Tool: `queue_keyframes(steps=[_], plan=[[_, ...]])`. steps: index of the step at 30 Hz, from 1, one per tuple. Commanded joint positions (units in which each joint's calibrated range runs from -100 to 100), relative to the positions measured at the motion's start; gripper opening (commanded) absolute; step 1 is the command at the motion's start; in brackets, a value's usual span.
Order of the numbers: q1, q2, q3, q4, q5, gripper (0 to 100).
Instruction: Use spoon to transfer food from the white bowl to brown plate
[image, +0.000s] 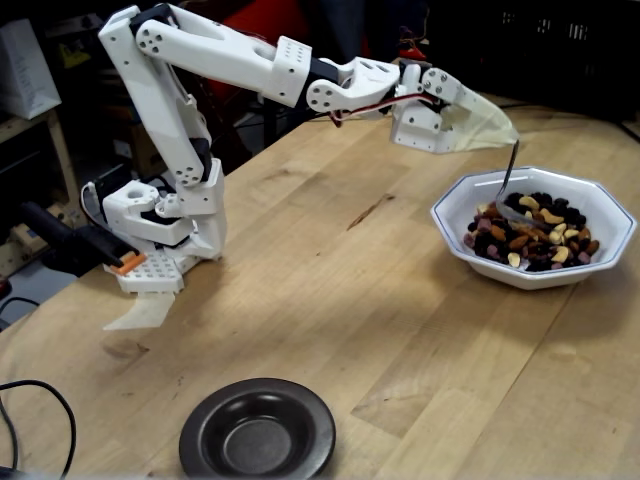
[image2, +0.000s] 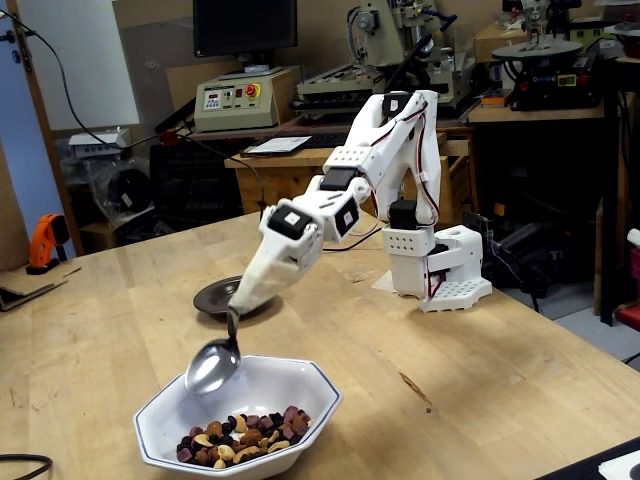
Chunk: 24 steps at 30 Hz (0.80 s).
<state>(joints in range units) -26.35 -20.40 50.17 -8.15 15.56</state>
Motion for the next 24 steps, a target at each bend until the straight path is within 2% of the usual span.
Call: queue_keyframes(steps=[1,19,24], plan=[[-0.39,-0.79,-3.62,-1.57,0.15,4],[0.13,3.41,-3.44,-1.57,0.24,4],[0.13,7.09,-3.53,-6.32,0.24,4]])
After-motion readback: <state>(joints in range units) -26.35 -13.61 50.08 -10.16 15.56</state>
